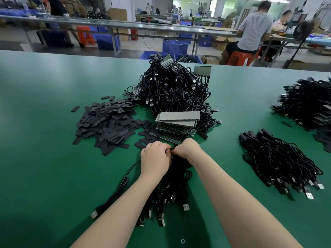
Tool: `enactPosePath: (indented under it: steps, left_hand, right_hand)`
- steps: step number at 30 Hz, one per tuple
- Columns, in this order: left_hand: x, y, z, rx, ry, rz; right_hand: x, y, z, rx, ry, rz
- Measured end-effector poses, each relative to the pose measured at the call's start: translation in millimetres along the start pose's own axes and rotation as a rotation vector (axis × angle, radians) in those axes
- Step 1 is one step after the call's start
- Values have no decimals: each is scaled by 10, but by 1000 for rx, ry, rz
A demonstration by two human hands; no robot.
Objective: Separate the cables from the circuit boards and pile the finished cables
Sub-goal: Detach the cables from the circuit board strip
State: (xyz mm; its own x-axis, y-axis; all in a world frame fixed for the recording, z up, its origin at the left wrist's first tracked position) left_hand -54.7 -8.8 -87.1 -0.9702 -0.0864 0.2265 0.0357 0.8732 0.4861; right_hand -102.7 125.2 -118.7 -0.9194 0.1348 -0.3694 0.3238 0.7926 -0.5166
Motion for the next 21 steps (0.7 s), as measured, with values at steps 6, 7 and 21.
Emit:
enactPosePath:
  steps: [6, 7, 21]
  left_hand:
    - [-2, 11, 3, 2, -10, 3]
    - [-2, 12, 3, 1, -10, 3]
    - [-9, 2, -20, -92, 28, -5]
  right_hand:
    - [-22, -3, 27, -30, -32, 17]
    - [-32, -15, 25, -38, -38, 17]
    - [-246, 40, -175, 177, 66, -44]
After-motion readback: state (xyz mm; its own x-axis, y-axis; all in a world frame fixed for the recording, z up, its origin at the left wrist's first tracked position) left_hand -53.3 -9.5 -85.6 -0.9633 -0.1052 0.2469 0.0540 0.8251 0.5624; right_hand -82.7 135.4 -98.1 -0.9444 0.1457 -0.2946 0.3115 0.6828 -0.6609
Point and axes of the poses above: each hand's wrist, its own x-axis towards the middle knuckle, its own z-axis out of the palm, y = z × x, the point moved 10 cm from there along x, towards the middle knuckle
